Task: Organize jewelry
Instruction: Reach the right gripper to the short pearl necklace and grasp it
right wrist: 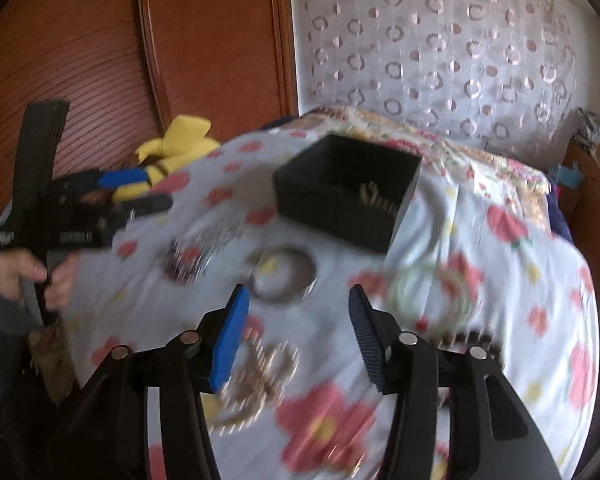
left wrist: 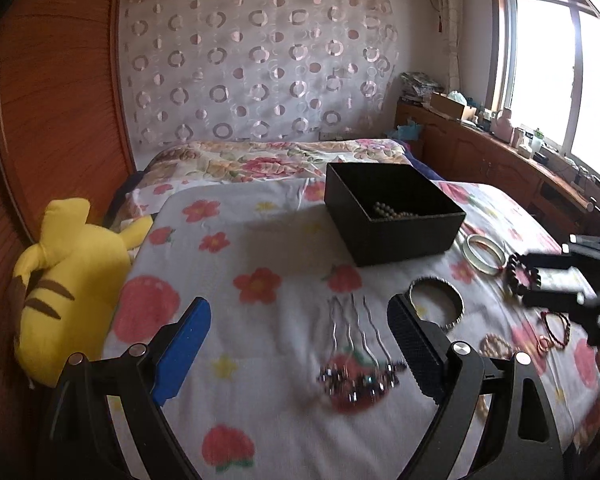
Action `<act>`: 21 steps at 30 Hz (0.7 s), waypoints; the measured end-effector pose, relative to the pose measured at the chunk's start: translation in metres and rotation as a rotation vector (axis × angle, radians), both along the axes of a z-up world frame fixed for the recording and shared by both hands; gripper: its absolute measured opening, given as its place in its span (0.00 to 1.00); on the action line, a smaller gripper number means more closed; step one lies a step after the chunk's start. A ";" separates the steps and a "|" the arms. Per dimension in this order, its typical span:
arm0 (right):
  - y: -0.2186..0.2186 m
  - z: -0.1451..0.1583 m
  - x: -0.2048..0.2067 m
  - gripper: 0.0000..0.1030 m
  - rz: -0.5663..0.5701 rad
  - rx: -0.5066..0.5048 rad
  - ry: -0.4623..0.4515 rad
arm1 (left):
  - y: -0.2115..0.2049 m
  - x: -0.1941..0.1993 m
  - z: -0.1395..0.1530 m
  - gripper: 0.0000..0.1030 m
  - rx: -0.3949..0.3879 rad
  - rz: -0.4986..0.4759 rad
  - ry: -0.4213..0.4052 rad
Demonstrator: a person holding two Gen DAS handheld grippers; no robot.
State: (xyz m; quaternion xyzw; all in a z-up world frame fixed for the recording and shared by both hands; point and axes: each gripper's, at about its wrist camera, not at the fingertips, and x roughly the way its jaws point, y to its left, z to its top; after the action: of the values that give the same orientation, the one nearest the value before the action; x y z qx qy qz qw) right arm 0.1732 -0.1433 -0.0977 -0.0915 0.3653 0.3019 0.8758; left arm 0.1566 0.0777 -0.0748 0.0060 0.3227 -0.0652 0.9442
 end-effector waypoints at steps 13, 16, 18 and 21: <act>-0.003 -0.045 -0.018 0.44 -0.029 -0.004 0.124 | 0.000 -0.043 -0.009 0.84 -0.009 0.006 0.012; 0.003 -0.048 -0.020 0.44 -0.019 -0.020 0.122 | -0.001 -0.049 -0.013 0.84 -0.003 -0.002 0.019; 0.006 -0.047 -0.021 0.43 -0.012 -0.033 0.118 | -0.001 -0.050 -0.015 0.84 -0.004 -0.005 0.027; 0.013 -0.047 -0.023 0.26 -0.020 -0.094 0.082 | 0.000 -0.050 -0.020 0.84 -0.005 -0.006 0.035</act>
State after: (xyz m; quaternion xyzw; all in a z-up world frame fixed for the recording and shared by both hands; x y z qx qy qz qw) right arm 0.1502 -0.1303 -0.1447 -0.1164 0.4157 0.2794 0.8577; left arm 0.1063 0.0779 -0.0944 0.0035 0.3390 -0.0690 0.9383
